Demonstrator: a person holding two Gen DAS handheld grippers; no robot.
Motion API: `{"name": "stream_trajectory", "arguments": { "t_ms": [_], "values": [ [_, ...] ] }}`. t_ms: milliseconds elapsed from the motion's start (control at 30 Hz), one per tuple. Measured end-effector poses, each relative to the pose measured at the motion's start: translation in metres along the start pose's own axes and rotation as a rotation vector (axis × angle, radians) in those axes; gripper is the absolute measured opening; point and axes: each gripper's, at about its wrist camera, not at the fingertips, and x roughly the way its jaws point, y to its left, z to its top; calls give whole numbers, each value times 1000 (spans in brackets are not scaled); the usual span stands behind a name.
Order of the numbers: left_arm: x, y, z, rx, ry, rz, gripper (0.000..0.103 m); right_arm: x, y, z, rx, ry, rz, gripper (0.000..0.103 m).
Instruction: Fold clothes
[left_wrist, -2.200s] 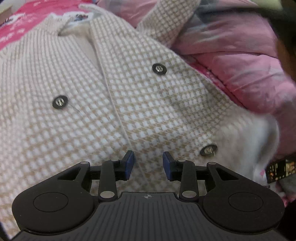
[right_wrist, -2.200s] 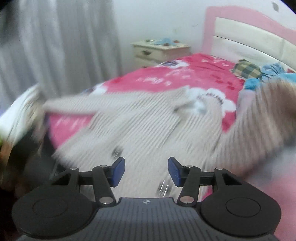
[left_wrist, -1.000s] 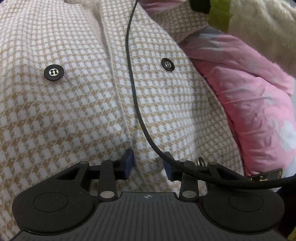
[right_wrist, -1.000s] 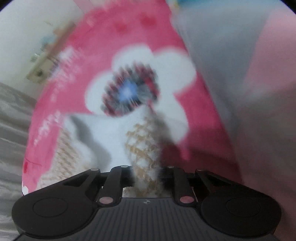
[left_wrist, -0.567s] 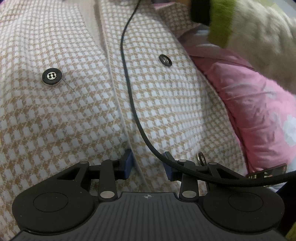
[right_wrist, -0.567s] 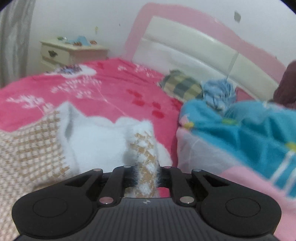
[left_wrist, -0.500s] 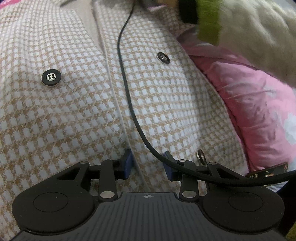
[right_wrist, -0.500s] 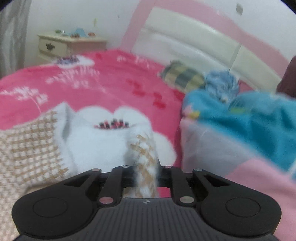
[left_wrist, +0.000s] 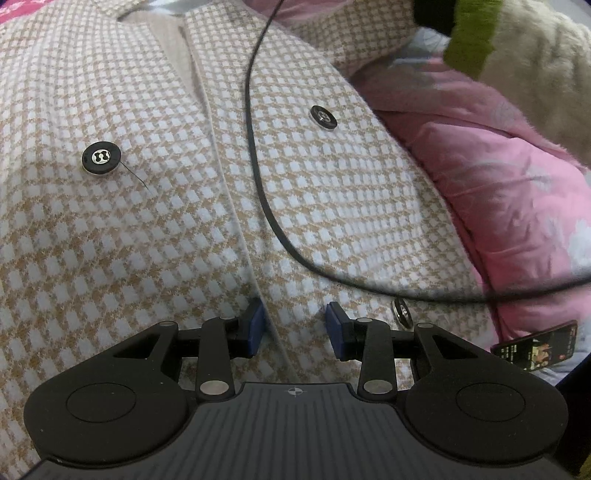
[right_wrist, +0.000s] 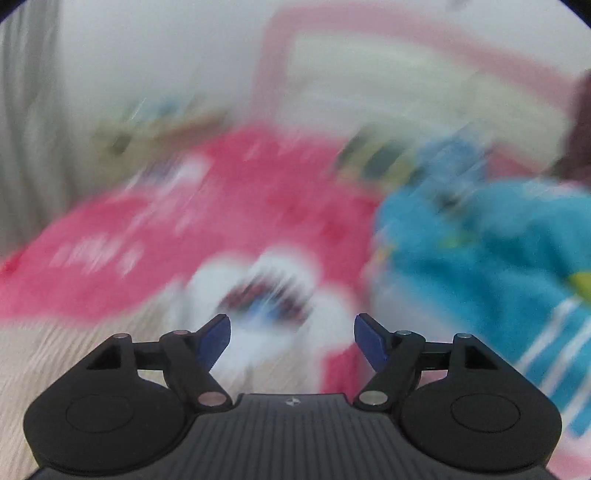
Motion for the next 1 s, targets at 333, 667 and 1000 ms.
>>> {"name": "stream_trajectory", "arguments": {
  "t_ms": [333, 667, 1000],
  "values": [
    [-6, -4, -8, -10, -43, 13, 35, 80, 33, -48, -207, 271, -211, 40],
    [-17, -14, -12, 73, -111, -46, 18, -11, 11, -48, 45, -120, 67, 22],
    [-32, -18, -26, 75, -73, -72, 14, 42, 38, -60, 55, -107, 270, 65]
  ]
}}
